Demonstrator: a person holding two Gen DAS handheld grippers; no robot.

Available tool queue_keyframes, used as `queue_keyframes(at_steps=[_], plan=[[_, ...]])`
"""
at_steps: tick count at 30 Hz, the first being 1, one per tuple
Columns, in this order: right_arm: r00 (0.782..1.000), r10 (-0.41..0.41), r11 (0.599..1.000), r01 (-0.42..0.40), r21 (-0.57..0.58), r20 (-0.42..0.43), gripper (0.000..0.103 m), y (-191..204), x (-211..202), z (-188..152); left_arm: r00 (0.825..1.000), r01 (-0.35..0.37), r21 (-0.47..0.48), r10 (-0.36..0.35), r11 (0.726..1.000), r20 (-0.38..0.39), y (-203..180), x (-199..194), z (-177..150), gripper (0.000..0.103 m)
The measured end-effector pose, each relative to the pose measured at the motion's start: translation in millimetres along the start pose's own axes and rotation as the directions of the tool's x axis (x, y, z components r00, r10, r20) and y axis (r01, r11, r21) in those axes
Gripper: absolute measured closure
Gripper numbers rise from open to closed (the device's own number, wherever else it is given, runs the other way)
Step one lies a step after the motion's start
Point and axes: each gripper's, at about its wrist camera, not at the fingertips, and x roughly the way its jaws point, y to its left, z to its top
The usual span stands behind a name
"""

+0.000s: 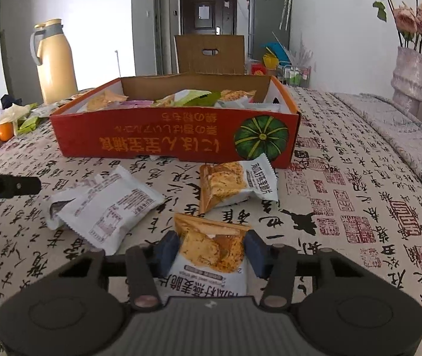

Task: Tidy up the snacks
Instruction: 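Grasp a white snack packet with the left gripper while the right gripper holds the cracker packet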

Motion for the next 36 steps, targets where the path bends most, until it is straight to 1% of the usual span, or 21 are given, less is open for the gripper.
queue_keyframes(at_steps=[4, 8, 11, 13, 17, 25, 31, 36], plan=[[1.000, 0.008, 1.000, -0.008, 0.022, 0.016, 0.062, -2.3, -3.9, -0.3, 1.000, -0.011, -0.002, 0.011, 1.000, -0.012, 0.3, 0.2, 1.5, 0.000], [0.999, 0.015, 0.999, -0.017, 0.045, 0.040, 0.063, -6.9, -8.5, -0.2, 1.000, 0.005, 0.015, -0.005, 1.000, -0.020, -3.3, -3.9, 6.1, 0.000], [0.998, 0.016, 0.998, -0.020, 0.055, 0.065, 0.063, -9.6, -13.0, 1.8, 1.000, 0.013, 0.062, -0.011, 0.998, -0.020, -15.1, -5.1, 9.2, 0.000], [0.997, 0.018, 0.998, -0.022, 0.059, 0.078, 0.063, -11.2, -15.5, 3.5, 0.999, 0.021, 0.101, -0.018, 0.995, -0.032, -24.9, -2.1, 11.5, 0.000], [0.995, 0.021, 0.997, -0.028, 0.066, 0.094, 0.063, -14.6, -17.8, 5.3, 0.998, 0.033, 0.150, -0.025, 0.988, -0.055, -43.2, 3.5, 15.2, 0.000], [0.993, 0.034, 0.994, -0.045, 0.096, 0.113, 0.063, -23.8, -19.0, 3.3, 0.994, 0.047, 0.256, -0.020, 0.965, -0.106, -81.7, 13.5, 10.3, 0.000], [0.992, 0.041, 0.992, -0.055, 0.115, 0.117, 0.063, -29.3, -20.5, 0.3, 0.989, 0.058, 0.265, -0.020, 0.962, -0.144, -93.7, 21.9, 3.8, 0.000], [0.992, 0.047, 0.990, -0.062, 0.125, 0.116, 0.063, -31.7, -19.5, -2.0, 0.988, 0.061, 0.237, -0.025, 0.970, -0.153, -92.0, 23.5, 2.7, 0.000]])
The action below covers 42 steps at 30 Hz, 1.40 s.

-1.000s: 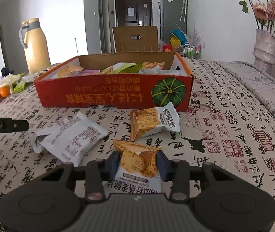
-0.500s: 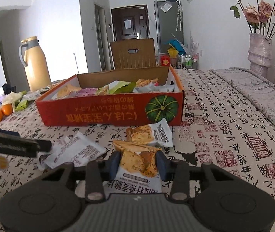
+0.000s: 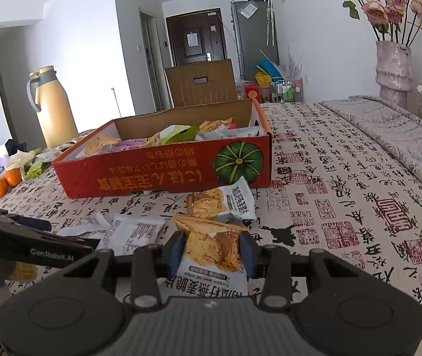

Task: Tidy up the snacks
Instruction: 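Grasp a white snack packet with the left gripper while the right gripper holds the cracker packet, then carry both packets over the box and open both grippers to drop them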

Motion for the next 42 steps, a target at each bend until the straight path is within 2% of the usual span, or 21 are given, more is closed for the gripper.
queue_keyframes(at_steps=[3, 9, 14, 16, 29, 42], plan=[[1.000, 0.004, 1.000, -0.004, 0.005, -0.004, 0.063, -0.3, 0.3, -1.7, 1.000, 0.013, -0.014, -0.013, 1.000, 0.003, 1.7, 0.1, -1.9, 0.001], [1.000, 0.010, 1.000, -0.010, 0.007, -0.008, 0.063, 0.5, 0.5, -3.6, 0.999, 0.050, -0.013, -0.050, 0.999, 0.017, 2.2, -2.1, -3.3, 0.013], [1.000, 0.016, 1.000, -0.016, 0.008, -0.013, 0.063, 1.0, 0.5, -5.4, 0.996, 0.089, 0.006, -0.089, 0.996, 0.032, -1.3, -6.6, -3.7, 0.036], [1.000, 0.020, 1.000, -0.020, 0.010, -0.013, 0.063, 1.3, 0.5, -5.8, 0.995, 0.096, 0.008, -0.097, 0.995, 0.032, -1.6, -7.5, -3.5, 0.040], [1.000, 0.022, 1.000, -0.022, -0.006, -0.014, 0.063, 6.6, -2.4, -5.2, 0.992, 0.108, -0.017, -0.107, 0.994, 0.065, 4.8, -17.1, -5.8, 0.055], [0.999, 0.028, 0.999, -0.027, -0.034, 0.036, 0.063, 18.2, -5.1, 11.4, 0.983, 0.075, -0.064, -0.063, 0.995, 0.171, 21.7, -40.8, 12.5, 0.055]])
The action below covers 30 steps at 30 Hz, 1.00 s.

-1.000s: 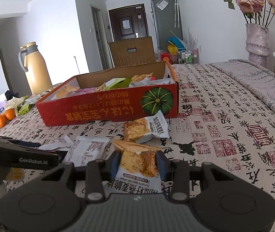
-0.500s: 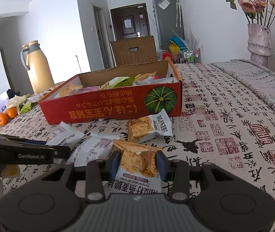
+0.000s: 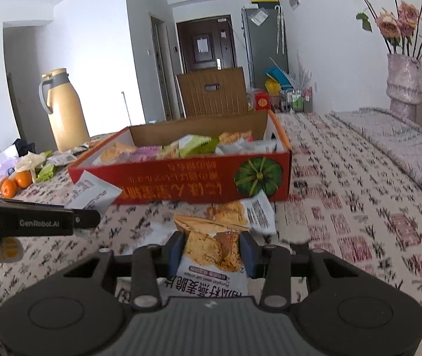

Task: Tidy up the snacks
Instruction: 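Carry both packets over the box and open both grippers to drop them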

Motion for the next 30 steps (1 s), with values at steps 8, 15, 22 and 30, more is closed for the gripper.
queue_keyframes(at_steps=[8, 15, 22, 30], plan=[[0.996, -0.005, 0.999, 0.008, -0.035, 0.088, 0.063, 8.6, 5.9, 35.4, 0.993, -0.027, -0.028, 0.030, 0.999, 0.111, 7.2, -9.9, 37.5, 0.055], [0.986, -0.005, 0.998, 0.015, -0.063, 0.167, 0.063, 16.5, 20.3, 76.5, 0.982, -0.051, -0.052, 0.059, 0.997, 0.181, 10.3, -5.5, 76.0, 0.055], [0.978, 0.009, 0.998, 0.005, -0.069, 0.210, 0.063, 21.3, 45.7, 114.7, 0.971, -0.064, -0.085, 0.082, 0.994, 0.225, 13.8, 8.3, 108.5, 0.055], [0.978, -0.009, 0.996, 0.026, -0.081, 0.211, 0.063, 25.7, 87.5, 138.9, 0.961, -0.124, -0.123, 0.150, 0.985, 0.233, 20.9, 45.4, 129.8, 0.055]])
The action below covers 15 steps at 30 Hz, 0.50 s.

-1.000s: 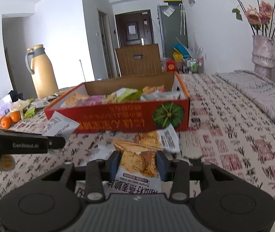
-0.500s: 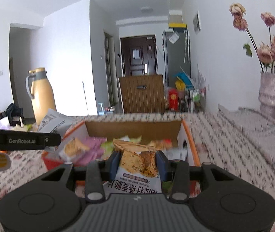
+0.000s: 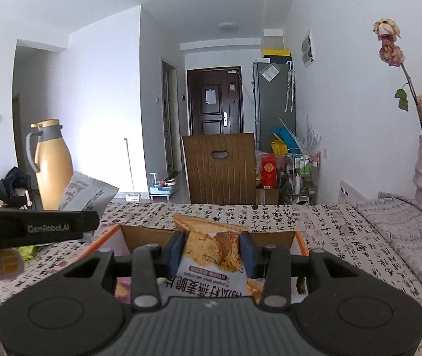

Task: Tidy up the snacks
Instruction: 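Carry both packets over the box and open both grippers to drop them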

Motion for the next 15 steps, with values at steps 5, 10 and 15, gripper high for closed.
queue_keyframes(at_steps=[5, 10, 15], plan=[[0.999, -0.035, 0.999, 0.036, 0.014, -0.011, 0.063, -3.7, 29.0, -7.8, 0.999, -0.034, -0.014, 0.034, 0.999, -0.009, 3.0, 25.5, -8.2, 0.055], [0.998, -0.034, 0.999, 0.036, 0.023, -0.055, 0.063, -11.6, 48.0, -25.9, 0.999, -0.038, -0.018, 0.037, 0.999, -0.038, 7.8, 41.3, -21.4, 0.055], [0.995, -0.036, 0.999, 0.038, 0.019, -0.095, 0.063, -11.9, 58.2, -34.9, 0.997, -0.030, -0.018, 0.029, 0.999, -0.066, 10.5, 48.8, -28.0, 0.054]])
